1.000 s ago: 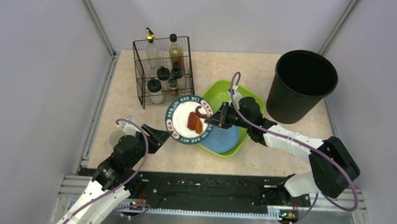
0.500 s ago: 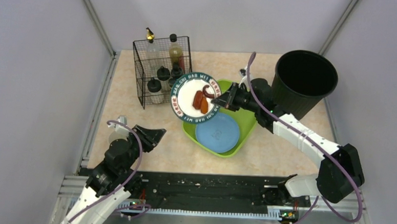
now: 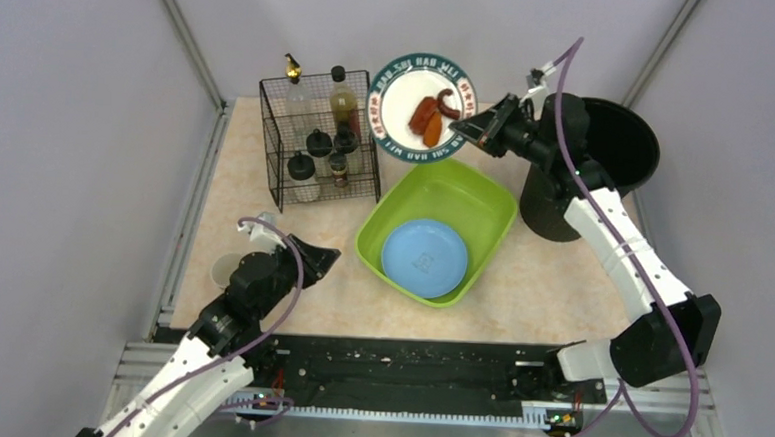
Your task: Clear the kitchen counter
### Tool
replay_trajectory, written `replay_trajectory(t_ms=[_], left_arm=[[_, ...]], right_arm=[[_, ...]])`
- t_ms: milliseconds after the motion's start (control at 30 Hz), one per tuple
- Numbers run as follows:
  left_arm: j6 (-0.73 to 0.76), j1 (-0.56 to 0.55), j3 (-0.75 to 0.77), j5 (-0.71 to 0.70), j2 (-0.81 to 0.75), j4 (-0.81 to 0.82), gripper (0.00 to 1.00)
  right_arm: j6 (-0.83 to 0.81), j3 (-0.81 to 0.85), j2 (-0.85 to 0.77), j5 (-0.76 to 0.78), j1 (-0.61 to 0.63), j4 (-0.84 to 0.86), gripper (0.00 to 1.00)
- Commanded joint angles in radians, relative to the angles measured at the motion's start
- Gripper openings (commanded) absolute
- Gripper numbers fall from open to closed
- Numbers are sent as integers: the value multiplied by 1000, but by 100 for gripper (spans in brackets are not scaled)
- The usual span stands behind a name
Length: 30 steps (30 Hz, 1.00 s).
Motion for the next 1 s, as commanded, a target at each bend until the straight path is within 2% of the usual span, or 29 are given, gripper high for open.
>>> replay_trajectory(t_ms=[0,467,733,767,867,967], left_arm=[[47,-2,-10,44,85,157,31],[173,-1,74,137,377,238,30],[218,-1,123,186,481,237,28],[222,-1,128,181,488,232,31],[247,-1,161,182,519,199,49],[300,1,214,180,569,143,52]], right_arm=[[89,82,-18,-27,-109,17,0],[132,46,-96,-114,-558,-18,0],[100,-3,-169,-91,-691,-50,0],[86,-5,-180,-77,-703,-63,0],[26,-10,-224,-11,-725,-111,0],[-37,-4,-260,72,-731,-159,0]])
